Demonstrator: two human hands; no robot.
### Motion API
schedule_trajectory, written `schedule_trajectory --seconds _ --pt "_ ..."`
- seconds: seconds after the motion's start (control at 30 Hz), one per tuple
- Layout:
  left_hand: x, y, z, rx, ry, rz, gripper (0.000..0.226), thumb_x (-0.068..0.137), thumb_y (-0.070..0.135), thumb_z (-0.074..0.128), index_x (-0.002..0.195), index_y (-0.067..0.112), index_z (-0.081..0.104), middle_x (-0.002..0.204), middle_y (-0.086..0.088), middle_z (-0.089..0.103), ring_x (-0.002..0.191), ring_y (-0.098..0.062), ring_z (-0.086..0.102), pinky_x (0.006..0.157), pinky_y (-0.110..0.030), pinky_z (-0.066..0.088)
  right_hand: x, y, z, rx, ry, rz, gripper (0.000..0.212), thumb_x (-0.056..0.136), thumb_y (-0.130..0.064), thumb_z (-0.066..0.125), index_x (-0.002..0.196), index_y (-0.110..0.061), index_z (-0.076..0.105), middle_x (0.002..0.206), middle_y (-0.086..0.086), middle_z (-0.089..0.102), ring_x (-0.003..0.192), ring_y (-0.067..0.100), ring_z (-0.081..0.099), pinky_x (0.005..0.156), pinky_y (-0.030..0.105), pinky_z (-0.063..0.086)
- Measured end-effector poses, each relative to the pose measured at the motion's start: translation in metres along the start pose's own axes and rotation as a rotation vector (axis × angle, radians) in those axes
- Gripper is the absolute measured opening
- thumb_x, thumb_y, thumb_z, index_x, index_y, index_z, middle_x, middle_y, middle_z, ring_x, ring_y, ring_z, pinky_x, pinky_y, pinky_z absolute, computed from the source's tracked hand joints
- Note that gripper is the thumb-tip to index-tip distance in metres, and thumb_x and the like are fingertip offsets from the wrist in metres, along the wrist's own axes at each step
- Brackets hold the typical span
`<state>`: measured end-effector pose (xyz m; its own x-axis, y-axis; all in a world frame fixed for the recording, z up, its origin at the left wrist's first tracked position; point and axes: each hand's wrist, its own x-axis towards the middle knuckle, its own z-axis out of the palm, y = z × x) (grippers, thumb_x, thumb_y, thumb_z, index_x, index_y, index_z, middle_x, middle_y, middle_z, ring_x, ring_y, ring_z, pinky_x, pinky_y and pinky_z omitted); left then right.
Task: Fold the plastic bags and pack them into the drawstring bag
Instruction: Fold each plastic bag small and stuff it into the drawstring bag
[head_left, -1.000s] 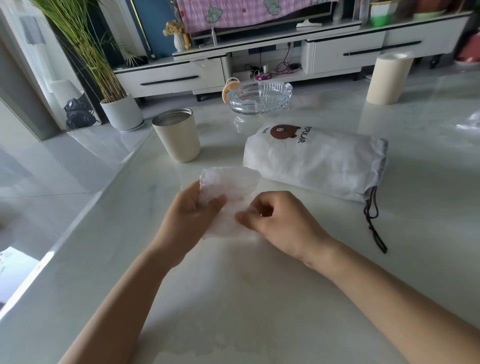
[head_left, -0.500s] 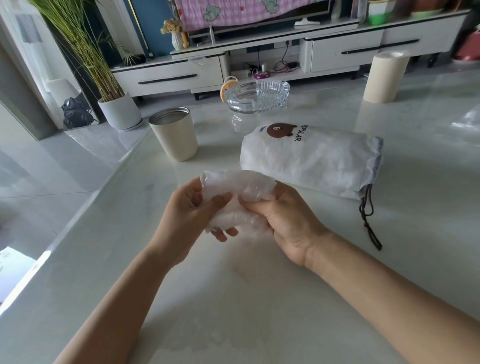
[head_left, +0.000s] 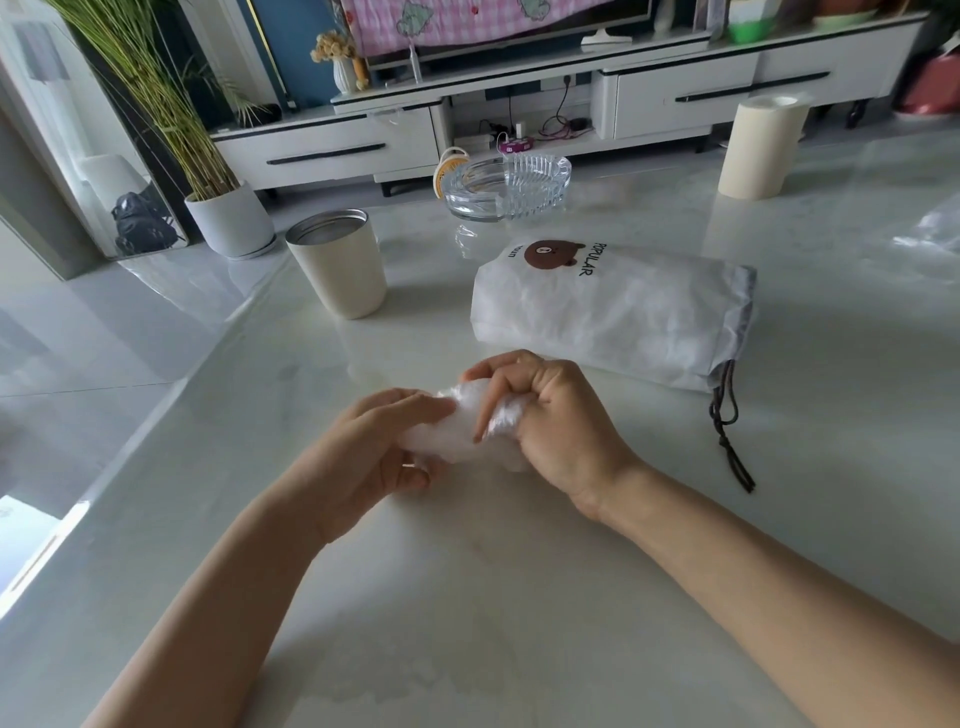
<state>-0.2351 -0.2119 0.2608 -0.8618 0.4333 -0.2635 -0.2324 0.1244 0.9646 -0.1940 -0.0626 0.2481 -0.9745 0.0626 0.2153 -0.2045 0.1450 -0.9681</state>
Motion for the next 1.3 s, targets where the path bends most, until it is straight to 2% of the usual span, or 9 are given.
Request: schedule_trajectory --seconds 0.17,0.33,0.43,0.53,0.67,0.8,1.07,1.17,1.3 --pt "0.002 0.002 -0.013 -0.043 0.094 0.087 0.029 0.067 0.01 0.075 0.088 0.01 0.056 0.057 0.004 0.054 0.042 -0.006 0.045 0.039 -0.015 0.037 -0.001 -0.003 0.001 -0.122 -0.088 0.003 0.034 0.074 0.019 0.05 0.057 -0.004 0.068 0.095 -0.008 0.054 0.091 0.002 0.053 0.074 0.004 0.04" --pt "0.001 0.004 -0.02 -0.049 0.201 0.236 0.021 0.069 0.021 0.069 0.083 0.01 0.058 0.058 0.01 0.056 0.05 -0.003 0.046 0.046 -0.013 0.04 0.0 -0.007 -0.019 -0.328 -0.014 0.019 0.05 0.074 0.012 0.043 0.056 -0.029 0.066 0.078 0.003 0.068 0.071 0.018 0.062 0.071 0.033 0.053" --pt "0.002 0.001 -0.021 0.057 0.152 0.263 0.026 0.067 0.026 0.076 0.082 0.011 0.062 0.065 0.007 0.057 0.059 -0.006 0.049 0.053 -0.016 0.04 0.001 -0.016 -0.025 -0.196 0.1 0.035 0.033 0.082 0.004 0.052 0.089 -0.024 0.067 0.089 -0.006 0.067 0.078 0.002 0.058 0.076 0.016 0.046" --pt "0.003 -0.003 -0.019 0.095 0.062 0.301 0.033 0.067 0.035 0.073 0.086 0.009 0.066 0.078 -0.003 0.061 0.072 -0.012 0.055 0.065 -0.02 0.046 -0.001 -0.02 -0.021 0.034 -0.17 0.169 0.037 0.085 -0.017 0.065 0.12 -0.019 0.053 0.112 -0.002 0.063 0.1 0.005 0.06 0.086 0.016 0.046" --pt "0.002 -0.003 -0.015 0.056 0.066 0.309 0.037 0.067 0.04 0.072 0.085 0.008 0.066 0.078 -0.005 0.062 0.071 -0.013 0.059 0.063 -0.021 0.052 -0.006 -0.013 -0.003 -0.19 -0.207 0.177 0.026 0.081 -0.022 0.071 0.097 -0.006 0.059 0.085 0.009 0.064 0.074 0.018 0.058 0.07 0.037 0.049" --pt "0.002 -0.003 -0.008 0.007 0.125 0.275 0.019 0.075 0.026 0.066 0.087 0.012 0.065 0.071 0.001 0.064 0.063 -0.009 0.06 0.054 -0.018 0.05 -0.01 -0.01 0.006 -0.206 -0.217 0.138 0.023 0.081 -0.025 0.07 0.071 -0.008 0.058 0.065 -0.005 0.052 0.06 0.01 0.048 0.06 0.027 0.04" --pt "-0.004 -0.005 -0.005 0.055 -0.058 -0.016 0.044 0.09 -0.004 0.042 0.063 0.013 0.073 0.053 -0.002 0.061 0.042 -0.008 0.055 0.039 -0.013 0.042 -0.018 -0.017 0.009 -0.19 -0.259 -0.04 0.018 0.087 -0.006 0.06 0.088 -0.024 0.062 0.139 -0.016 0.036 0.126 -0.001 0.03 0.105 0.01 0.02" --pt "-0.006 -0.008 -0.001 0.094 -0.037 -0.051 0.059 0.092 -0.006 0.037 0.052 0.02 0.072 0.046 0.002 0.055 0.037 -0.006 0.049 0.036 -0.015 0.035 -0.016 -0.019 0.005 0.108 -0.266 0.013 0.021 0.085 0.006 0.056 0.09 -0.008 0.07 0.107 -0.001 0.067 0.106 0.003 0.058 0.097 0.017 0.042" --pt "0.002 -0.004 0.003 -0.07 0.058 0.118 0.02 0.091 0.02 0.05 0.088 0.006 0.065 0.072 -0.011 0.064 0.054 -0.017 0.062 0.047 -0.023 0.05 -0.006 -0.006 0.002 -0.048 0.019 -0.034 0.01 0.089 -0.008 0.059 0.084 -0.009 0.067 0.078 -0.004 0.066 0.075 0.005 0.059 0.074 0.022 0.047"
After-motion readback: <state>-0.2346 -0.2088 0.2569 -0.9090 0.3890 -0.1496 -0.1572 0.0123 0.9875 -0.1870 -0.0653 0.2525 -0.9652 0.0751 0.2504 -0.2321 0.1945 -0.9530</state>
